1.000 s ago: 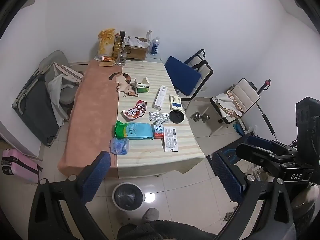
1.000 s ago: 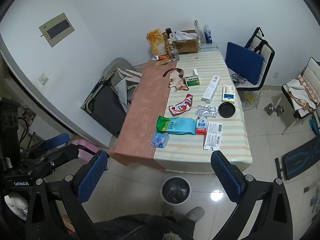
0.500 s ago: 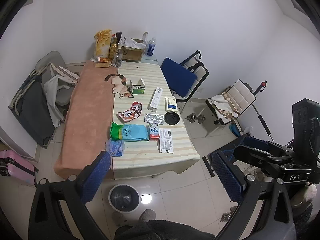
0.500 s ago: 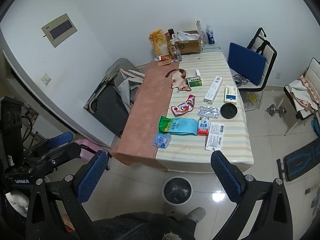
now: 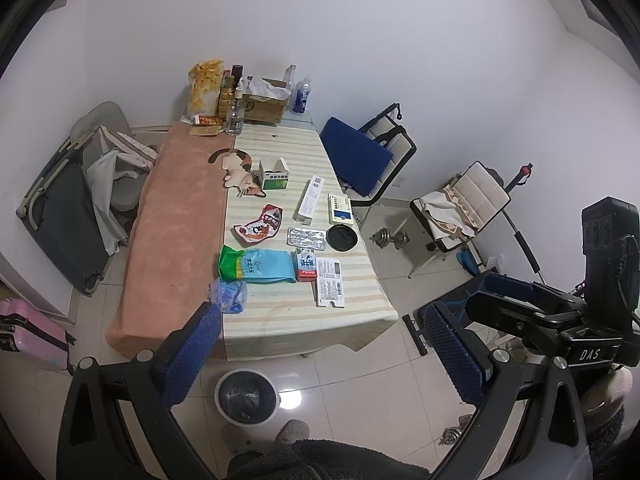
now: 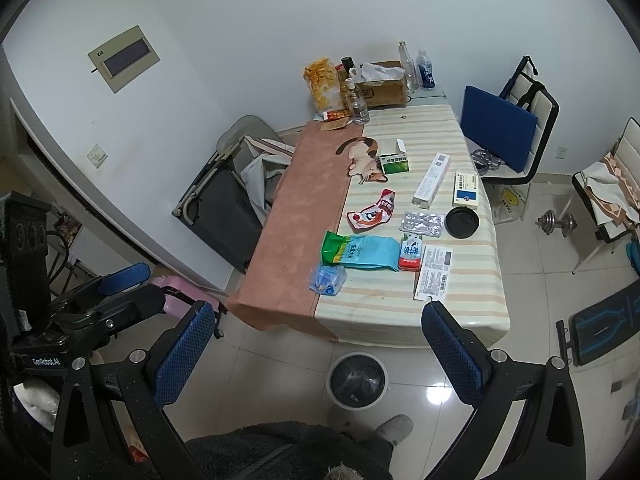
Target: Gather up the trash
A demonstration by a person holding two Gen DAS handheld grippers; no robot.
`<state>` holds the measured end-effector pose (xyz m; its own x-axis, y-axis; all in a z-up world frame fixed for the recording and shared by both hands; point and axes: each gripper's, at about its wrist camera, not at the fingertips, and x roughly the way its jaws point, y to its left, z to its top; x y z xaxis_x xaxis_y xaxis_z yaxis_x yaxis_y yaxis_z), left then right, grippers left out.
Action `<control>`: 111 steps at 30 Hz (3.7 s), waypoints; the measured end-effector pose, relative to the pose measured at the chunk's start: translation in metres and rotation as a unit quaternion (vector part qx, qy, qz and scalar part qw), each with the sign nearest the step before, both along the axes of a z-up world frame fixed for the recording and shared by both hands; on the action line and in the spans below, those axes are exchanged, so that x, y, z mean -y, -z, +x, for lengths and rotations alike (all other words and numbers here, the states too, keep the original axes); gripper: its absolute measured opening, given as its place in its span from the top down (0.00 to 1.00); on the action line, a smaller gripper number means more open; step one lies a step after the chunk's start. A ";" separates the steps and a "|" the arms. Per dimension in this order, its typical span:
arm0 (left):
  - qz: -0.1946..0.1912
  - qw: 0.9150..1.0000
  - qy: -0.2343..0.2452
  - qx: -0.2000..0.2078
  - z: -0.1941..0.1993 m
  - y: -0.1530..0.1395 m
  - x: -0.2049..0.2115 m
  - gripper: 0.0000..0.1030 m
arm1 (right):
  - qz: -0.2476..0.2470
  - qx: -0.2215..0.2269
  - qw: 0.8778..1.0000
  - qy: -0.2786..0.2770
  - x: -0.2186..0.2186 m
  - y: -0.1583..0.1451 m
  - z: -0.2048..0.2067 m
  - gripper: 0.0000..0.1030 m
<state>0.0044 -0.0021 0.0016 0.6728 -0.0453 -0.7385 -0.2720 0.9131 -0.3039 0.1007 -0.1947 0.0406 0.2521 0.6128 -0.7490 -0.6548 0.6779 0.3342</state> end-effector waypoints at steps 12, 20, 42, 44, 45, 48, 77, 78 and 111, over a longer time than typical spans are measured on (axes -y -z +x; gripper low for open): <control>0.000 1.000 0.003 0.001 0.005 -0.004 0.005 0.00 | 0.001 0.002 1.000 0.000 -0.001 -0.001 -0.002 0.00; -0.001 1.000 0.004 0.003 0.007 -0.005 0.008 0.00 | 0.003 0.003 1.000 -0.001 0.002 -0.003 -0.003 0.00; 0.000 1.000 0.004 0.004 0.006 -0.005 0.008 0.00 | 0.004 0.002 1.000 -0.001 0.001 -0.003 -0.003 0.00; 0.001 1.000 0.004 0.004 0.007 -0.006 0.008 0.00 | 0.004 0.003 1.000 -0.002 0.001 -0.003 -0.004 0.00; 0.000 1.000 0.004 0.004 0.008 -0.007 0.008 0.00 | 0.004 0.003 1.000 -0.002 0.002 -0.002 -0.003 0.00; 0.001 1.000 0.004 0.004 0.008 -0.007 0.008 0.00 | 0.004 0.003 1.000 -0.002 0.002 -0.003 -0.003 0.00; 0.149 0.973 -0.077 -0.156 0.094 0.129 -0.094 0.00 | -0.061 -0.056 0.978 0.191 -0.025 0.089 0.076 0.00; 0.136 0.973 -0.078 -0.169 0.101 0.143 -0.100 0.00 | -0.070 -0.068 0.976 0.196 -0.028 0.103 0.090 0.00; 0.103 0.902 0.057 -0.416 0.424 0.410 -0.148 0.02 | -0.236 -0.226 0.937 0.124 -0.260 0.421 0.539 0.46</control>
<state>0.4280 0.1455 -0.4087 -0.1178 0.1167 -0.9861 -0.2289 0.9631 0.1414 0.6400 0.0652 -0.3804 -0.0657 0.1508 -0.9864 -0.3207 0.9329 0.1640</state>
